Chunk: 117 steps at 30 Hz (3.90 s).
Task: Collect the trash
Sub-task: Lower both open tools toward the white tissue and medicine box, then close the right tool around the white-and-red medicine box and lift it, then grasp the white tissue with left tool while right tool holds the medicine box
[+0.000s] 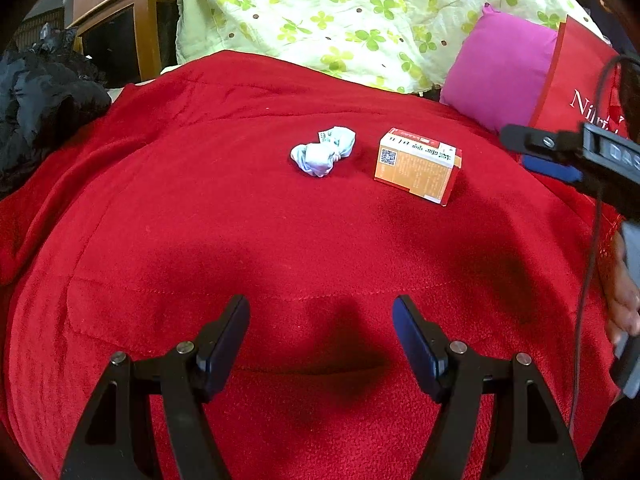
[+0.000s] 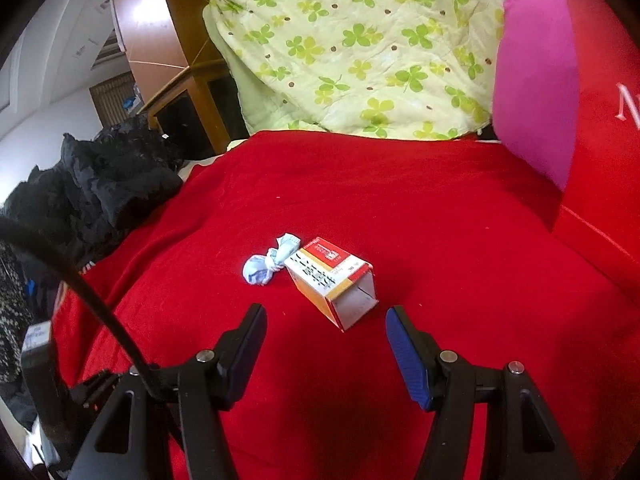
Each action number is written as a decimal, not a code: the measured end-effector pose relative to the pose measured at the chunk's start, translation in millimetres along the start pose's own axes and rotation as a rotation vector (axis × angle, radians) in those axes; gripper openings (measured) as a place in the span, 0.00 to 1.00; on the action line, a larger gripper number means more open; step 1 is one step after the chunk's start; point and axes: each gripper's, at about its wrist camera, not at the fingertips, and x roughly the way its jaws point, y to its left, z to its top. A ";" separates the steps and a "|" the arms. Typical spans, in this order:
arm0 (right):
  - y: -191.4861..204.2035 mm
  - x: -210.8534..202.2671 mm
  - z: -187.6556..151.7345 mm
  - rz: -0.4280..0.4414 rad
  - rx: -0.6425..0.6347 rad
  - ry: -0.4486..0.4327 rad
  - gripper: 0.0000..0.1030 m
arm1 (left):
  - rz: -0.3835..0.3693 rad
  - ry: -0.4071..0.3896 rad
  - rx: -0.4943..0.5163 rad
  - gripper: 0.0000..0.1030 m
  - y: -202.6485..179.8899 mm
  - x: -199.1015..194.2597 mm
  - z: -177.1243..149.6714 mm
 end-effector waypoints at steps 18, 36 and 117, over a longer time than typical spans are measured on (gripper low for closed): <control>-19.5 89.6 36.4 0.080 -0.007 0.063 0.73 | -0.023 0.026 -0.026 0.72 1.7 9.4 2.0; 26.4 105.3 10.4 -0.077 -0.240 0.127 0.59 | -0.026 0.047 -0.053 0.72 6.7 16.3 2.4; -5.9 13.2 -43.0 -0.011 0.114 0.289 0.55 | -0.013 0.147 0.118 0.39 3.7 92.2 123.4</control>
